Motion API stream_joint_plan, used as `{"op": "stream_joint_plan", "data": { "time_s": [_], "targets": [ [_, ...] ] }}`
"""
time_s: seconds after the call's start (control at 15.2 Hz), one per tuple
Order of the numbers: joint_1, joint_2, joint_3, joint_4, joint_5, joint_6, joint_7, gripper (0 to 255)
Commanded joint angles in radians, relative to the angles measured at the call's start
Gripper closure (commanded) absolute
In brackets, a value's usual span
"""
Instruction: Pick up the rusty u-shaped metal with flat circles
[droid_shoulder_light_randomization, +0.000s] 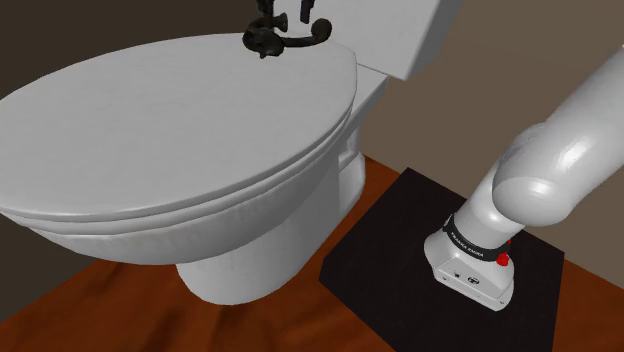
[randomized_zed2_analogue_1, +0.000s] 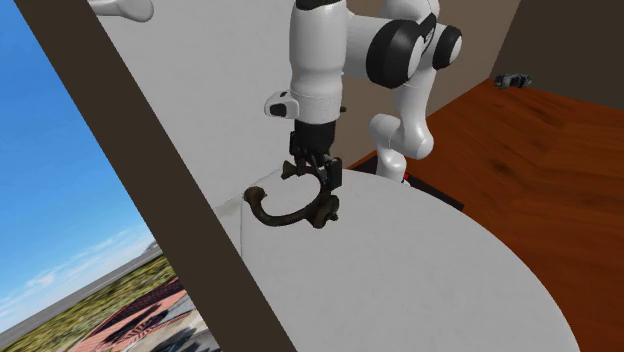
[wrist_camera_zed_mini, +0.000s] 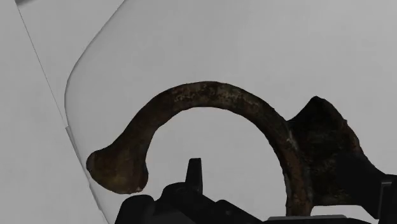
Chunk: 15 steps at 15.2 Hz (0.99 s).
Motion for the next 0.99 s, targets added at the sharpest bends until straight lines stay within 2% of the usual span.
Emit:
{"op": "stream_joint_plan", "data": {
  "time_s": [0.0,0.13,0.2,0.66,0.79,0.86,0.92],
  "targets": [
    [0.004,0.094,0.011,0.110,-0.005,-0.024,0.039,0],
    [0.012,0.186,0.019,0.225,-0.012,-0.049,0.075,0],
    [0.014,0.198,0.019,0.240,-0.013,-0.053,0.079,0],
    [0.012,0.174,0.017,0.108,-0.007,0.057,0.073,0],
    [0.012,0.174,0.017,0.108,-0.007,0.057,0.073,0],
    [0.011,0.174,0.016,0.106,-0.007,0.057,0.071,255],
    [0.010,0.170,0.016,0.107,-0.007,0.053,0.070,255]
  ]
}}
